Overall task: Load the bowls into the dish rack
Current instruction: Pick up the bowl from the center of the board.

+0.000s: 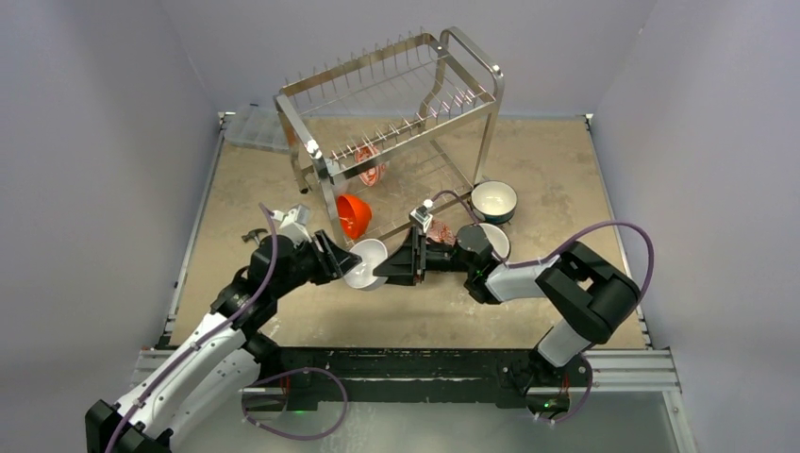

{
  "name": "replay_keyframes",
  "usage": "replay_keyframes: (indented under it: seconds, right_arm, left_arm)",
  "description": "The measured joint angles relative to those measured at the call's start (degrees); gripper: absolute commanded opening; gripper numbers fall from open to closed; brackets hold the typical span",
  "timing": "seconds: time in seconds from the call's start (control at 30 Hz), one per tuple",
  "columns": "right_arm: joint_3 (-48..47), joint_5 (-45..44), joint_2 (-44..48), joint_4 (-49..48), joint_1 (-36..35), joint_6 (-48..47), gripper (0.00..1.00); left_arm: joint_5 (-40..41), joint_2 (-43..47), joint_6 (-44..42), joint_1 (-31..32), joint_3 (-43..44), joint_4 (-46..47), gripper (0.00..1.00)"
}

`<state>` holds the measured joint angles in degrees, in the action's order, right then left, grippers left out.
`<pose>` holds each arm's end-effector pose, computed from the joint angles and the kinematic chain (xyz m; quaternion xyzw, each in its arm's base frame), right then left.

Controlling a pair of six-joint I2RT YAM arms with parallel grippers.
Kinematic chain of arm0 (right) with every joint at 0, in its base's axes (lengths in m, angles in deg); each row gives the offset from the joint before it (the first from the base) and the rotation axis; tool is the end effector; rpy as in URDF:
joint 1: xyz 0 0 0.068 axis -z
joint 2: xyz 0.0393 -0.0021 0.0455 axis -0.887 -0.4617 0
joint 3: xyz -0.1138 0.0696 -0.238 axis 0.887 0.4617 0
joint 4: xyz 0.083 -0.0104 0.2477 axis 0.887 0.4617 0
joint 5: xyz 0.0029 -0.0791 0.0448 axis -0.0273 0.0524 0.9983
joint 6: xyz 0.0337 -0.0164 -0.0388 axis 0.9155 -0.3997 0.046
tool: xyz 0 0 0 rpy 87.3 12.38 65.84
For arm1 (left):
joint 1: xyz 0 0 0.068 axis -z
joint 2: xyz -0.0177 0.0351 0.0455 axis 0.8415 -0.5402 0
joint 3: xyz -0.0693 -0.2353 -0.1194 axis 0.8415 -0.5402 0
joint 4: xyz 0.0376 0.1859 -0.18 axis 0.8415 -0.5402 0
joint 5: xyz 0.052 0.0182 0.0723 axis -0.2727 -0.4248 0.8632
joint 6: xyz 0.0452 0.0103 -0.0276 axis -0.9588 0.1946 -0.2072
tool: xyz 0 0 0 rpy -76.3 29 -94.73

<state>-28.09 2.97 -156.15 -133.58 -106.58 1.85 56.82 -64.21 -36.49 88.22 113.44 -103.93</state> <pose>0.1943 0.2211 0.2028 -0.0617 0.6622 0.7375 0.1176 0.1354 -0.0876 0.2448 -0.1108 0.8316 -0.4064 0.3619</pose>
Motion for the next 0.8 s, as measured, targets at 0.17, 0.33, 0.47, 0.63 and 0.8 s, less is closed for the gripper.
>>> replay_keyframes:
  seconds: [0.17,0.33,0.47,0.63,0.8]
  right_arm:
    - [0.15,1.70,0.52,1.97,3.39,-2.49,0.00]
    - [0.79,3.28,3.98,5.27,8.15,-6.05,0.00]
    - [-0.35,3.91,10.54,14.56,10.58,-14.67,0.00]
    - [-11.63,-2.19,16.92,40.92,11.80,-34.18,0.00]
    - [-19.89,-9.22,18.97,54.84,13.40,-48.15,0.00]
  left_arm:
    - [1.16,2.38,-0.31,0.02,0.28,-0.98,0.77]
    - [4.46,3.39,-1.79,0.04,2.54,-4.22,0.86]
    - [7.52,3.82,-4.39,0.17,5.97,-6.32,0.87]
    - [11.23,3.63,-8.35,0.24,9.66,-7.89,0.88]
    - [13.68,2.21,-11.87,0.24,11.54,-9.22,0.88]
